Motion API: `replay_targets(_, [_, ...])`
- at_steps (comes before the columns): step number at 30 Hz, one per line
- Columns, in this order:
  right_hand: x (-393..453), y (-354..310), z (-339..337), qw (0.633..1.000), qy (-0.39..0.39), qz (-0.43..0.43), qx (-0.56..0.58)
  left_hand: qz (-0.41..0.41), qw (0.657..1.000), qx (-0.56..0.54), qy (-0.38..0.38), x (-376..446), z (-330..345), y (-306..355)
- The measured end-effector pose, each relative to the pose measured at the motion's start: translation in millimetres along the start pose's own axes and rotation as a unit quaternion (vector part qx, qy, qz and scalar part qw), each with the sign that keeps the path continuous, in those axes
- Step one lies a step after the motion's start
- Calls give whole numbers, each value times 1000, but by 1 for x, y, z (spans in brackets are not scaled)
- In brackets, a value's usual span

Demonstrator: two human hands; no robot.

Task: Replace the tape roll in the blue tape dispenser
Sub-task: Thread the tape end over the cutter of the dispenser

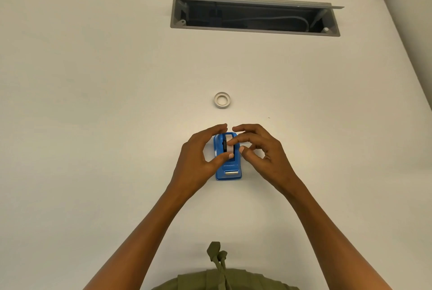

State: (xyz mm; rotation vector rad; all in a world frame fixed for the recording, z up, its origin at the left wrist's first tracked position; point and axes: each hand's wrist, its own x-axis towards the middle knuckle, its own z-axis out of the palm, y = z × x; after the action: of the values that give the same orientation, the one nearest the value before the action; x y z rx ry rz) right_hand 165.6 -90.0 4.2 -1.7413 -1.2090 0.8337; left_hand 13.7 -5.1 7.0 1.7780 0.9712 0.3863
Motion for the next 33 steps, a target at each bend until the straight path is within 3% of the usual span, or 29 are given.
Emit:
replay_targets(18, [9,1,1,1000,-19,16,-7,28,999,-9,-15,1,5,-8])
replay_targets(33, [22,-5,12,979,33,133,149,47,997,-60,-20,4,2,-10])
